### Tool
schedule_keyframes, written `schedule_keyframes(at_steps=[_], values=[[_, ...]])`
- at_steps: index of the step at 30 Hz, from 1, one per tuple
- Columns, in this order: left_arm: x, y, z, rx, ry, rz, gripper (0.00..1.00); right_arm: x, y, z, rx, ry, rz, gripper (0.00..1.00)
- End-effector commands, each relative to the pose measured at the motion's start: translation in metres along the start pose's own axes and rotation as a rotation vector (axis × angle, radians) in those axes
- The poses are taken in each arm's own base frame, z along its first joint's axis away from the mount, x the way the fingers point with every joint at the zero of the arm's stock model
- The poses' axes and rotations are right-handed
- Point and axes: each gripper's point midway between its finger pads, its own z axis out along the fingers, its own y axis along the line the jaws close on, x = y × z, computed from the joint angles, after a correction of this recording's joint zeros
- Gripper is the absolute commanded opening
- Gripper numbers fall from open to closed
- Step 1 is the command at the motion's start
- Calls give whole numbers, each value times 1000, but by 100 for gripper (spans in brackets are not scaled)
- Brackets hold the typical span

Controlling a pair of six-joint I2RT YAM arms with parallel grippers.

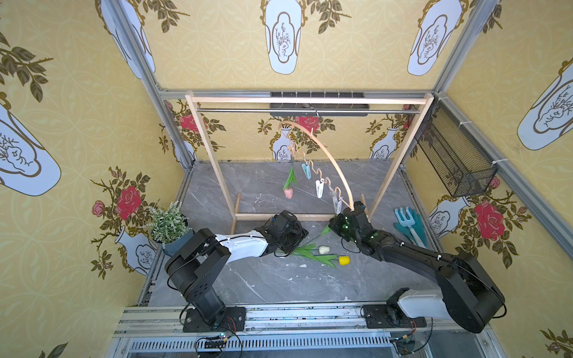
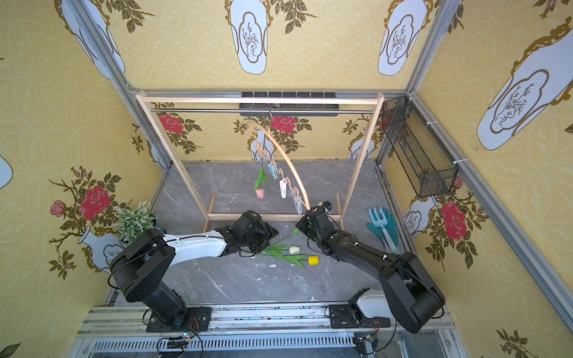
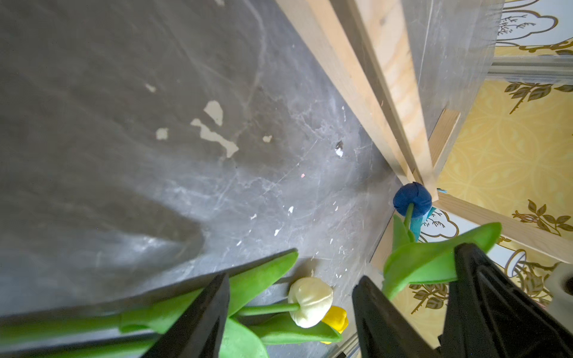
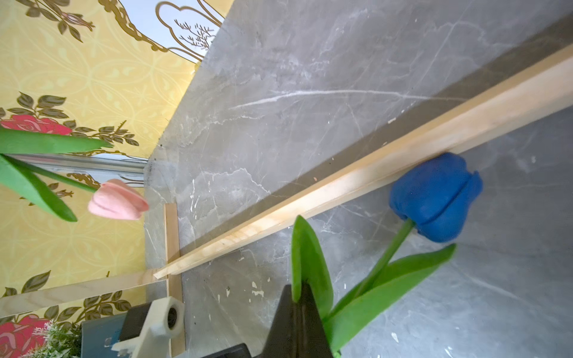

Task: Dry the flowers on a clothes hanger
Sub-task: Pick up the flower at the center of the board.

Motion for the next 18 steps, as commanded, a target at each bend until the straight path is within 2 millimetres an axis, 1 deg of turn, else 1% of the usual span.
schedule_keyframes(at_steps=[1, 4, 7, 12, 15, 18], values=[[-1, -16, -7, 78, -10, -17, 70, -13, 8, 0, -21, -75, 36, 0], [-6, -24, -20, 109, -49, 5, 73, -14, 18, 5, -47, -66, 40, 0], [-2, -28, -22, 152, -32, 2, 72, -12, 27, 12, -67, -50, 33, 0], [9, -30, -20, 260, 34, -43, 64, -9, 29, 15, -88, -38, 44, 0], [15, -41, -28, 368, 65, -38, 57, -6, 28, 14, -98, -30, 51, 0], [22, -57, -37, 490, 100, 2, 53, -4, 31, 13, -119, -21, 55, 0]])
